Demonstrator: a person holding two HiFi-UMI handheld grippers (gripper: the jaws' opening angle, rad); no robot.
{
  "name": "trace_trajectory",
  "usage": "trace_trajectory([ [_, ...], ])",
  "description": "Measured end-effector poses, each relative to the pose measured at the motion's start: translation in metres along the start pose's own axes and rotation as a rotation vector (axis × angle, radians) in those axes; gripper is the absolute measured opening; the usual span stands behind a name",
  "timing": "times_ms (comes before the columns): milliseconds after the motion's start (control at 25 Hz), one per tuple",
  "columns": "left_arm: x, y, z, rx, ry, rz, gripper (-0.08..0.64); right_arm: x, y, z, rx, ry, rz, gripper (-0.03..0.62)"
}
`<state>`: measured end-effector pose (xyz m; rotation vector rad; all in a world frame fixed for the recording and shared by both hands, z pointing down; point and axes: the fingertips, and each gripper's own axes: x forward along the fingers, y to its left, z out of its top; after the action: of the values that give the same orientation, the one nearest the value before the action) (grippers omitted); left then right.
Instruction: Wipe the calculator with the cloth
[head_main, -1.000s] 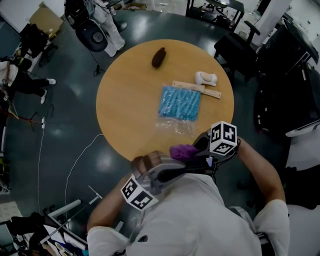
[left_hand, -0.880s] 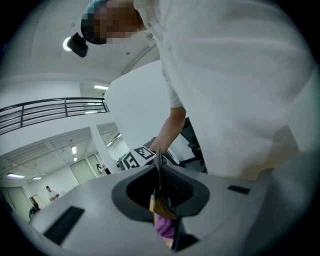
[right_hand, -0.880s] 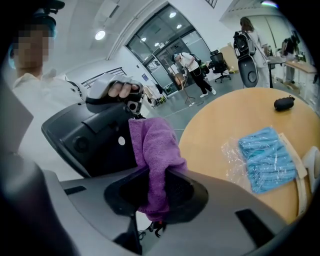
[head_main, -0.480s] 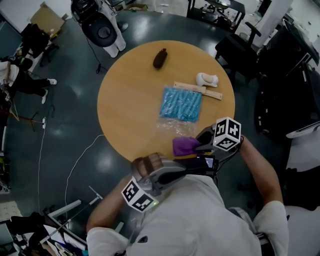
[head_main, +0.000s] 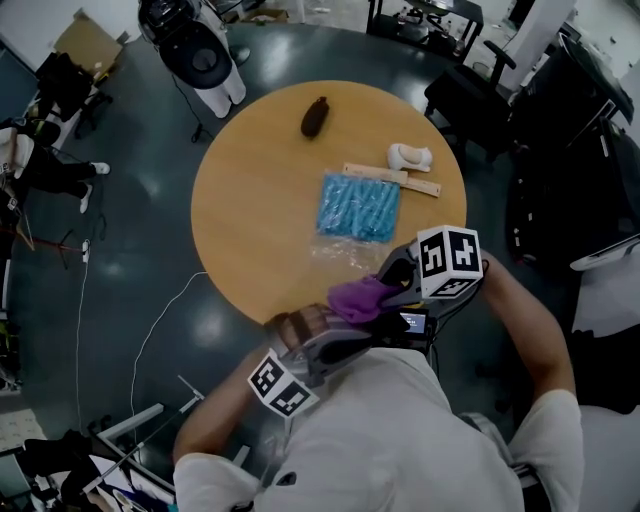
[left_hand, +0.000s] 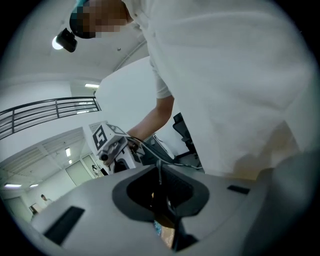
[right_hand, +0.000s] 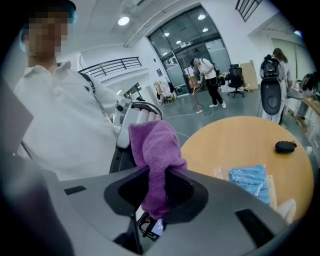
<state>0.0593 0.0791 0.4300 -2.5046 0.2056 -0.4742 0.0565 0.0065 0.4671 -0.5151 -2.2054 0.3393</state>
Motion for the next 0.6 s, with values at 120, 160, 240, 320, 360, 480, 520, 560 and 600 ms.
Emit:
trace_trajectory([
  [120,0.001,-0.003,0.007,0.024,-0.007,-0.011,0.046,0.007,0.002,-0.001,-0.013,0.025,0.026,0.087],
  [160,0.001,-0.004,0.009,0.033,-0.010,-0.016,0.046,0.008,0.002,-0.001,-0.020,0.037,0.032,0.087],
  [240,0.001,-0.003,0.014,0.044,-0.019,-0.024,0.046,0.013,0.002,-0.002,-0.039,0.072,0.050,0.087],
  [320,0.002,-0.001,0.018,0.045,-0.031,-0.025,0.046,0.019,0.003,-0.004,-0.050,0.100,0.072,0.087],
  [360,0.003,0.000,0.020,0.045,-0.035,-0.024,0.046,0.022,0.003,-0.005,-0.052,0.109,0.082,0.087],
  [480,0.003,0.002,0.023,0.048,-0.045,-0.021,0.046,0.032,0.002,-0.007,-0.049,0.129,0.105,0.087],
  [520,0.002,0.003,0.025,0.048,-0.049,-0.018,0.046,0.035,0.002,-0.009,-0.047,0.137,0.112,0.087],
  [560,0.001,0.005,0.027,0.045,-0.055,-0.013,0.046,0.039,0.002,-0.012,-0.044,0.144,0.121,0.087],
  [600,0.001,0.007,0.029,0.038,-0.063,-0.008,0.046,0.042,0.002,-0.015,-0.038,0.149,0.130,0.087],
])
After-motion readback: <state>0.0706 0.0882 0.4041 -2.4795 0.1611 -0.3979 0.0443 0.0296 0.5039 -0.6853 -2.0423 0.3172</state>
